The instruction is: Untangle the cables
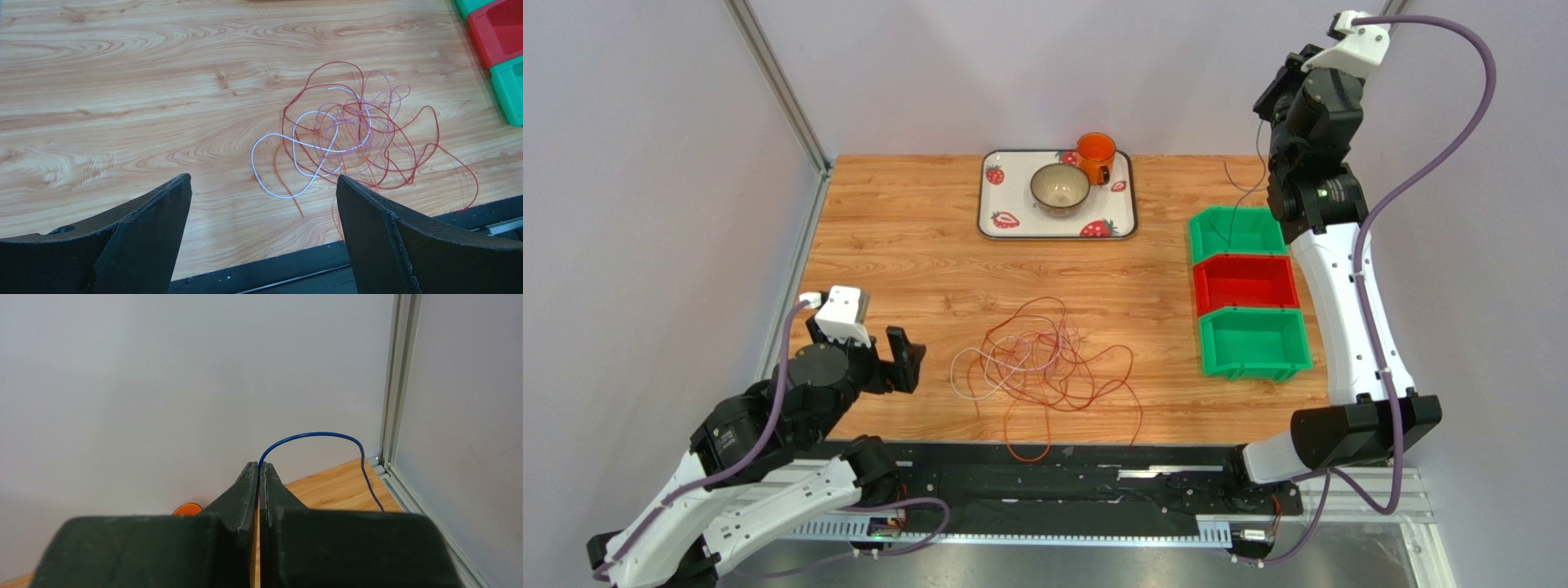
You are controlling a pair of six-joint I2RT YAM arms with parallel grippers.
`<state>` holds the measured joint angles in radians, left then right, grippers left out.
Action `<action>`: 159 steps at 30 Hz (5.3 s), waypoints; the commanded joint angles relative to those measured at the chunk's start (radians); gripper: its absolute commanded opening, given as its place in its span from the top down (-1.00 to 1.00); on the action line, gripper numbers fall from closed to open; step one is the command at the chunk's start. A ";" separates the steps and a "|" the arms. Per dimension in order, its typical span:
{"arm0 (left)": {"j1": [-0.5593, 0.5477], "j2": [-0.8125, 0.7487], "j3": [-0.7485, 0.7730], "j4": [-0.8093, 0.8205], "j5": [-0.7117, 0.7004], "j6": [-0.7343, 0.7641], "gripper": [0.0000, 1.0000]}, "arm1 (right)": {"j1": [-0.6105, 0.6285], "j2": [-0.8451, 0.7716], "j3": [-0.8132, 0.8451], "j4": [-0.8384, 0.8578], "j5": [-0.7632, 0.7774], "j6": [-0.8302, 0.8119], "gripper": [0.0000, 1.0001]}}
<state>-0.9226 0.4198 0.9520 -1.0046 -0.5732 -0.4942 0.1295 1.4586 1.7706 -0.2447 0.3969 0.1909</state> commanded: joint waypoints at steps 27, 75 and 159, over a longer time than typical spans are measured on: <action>0.011 -0.018 -0.013 0.035 0.007 0.025 -0.91 | -0.174 0.045 -0.418 0.418 -0.265 0.139 1.00; 0.016 -0.072 -0.038 0.044 -0.007 0.025 -0.91 | -0.212 0.172 -0.553 0.213 0.086 0.251 1.00; 0.016 -0.128 -0.045 0.049 -0.019 0.029 -0.90 | -0.099 0.709 0.158 -0.539 0.280 0.151 0.73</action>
<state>-0.9134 0.3004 0.9104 -0.9886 -0.5823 -0.4835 0.0376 2.2593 1.8717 -0.7700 0.6544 0.3584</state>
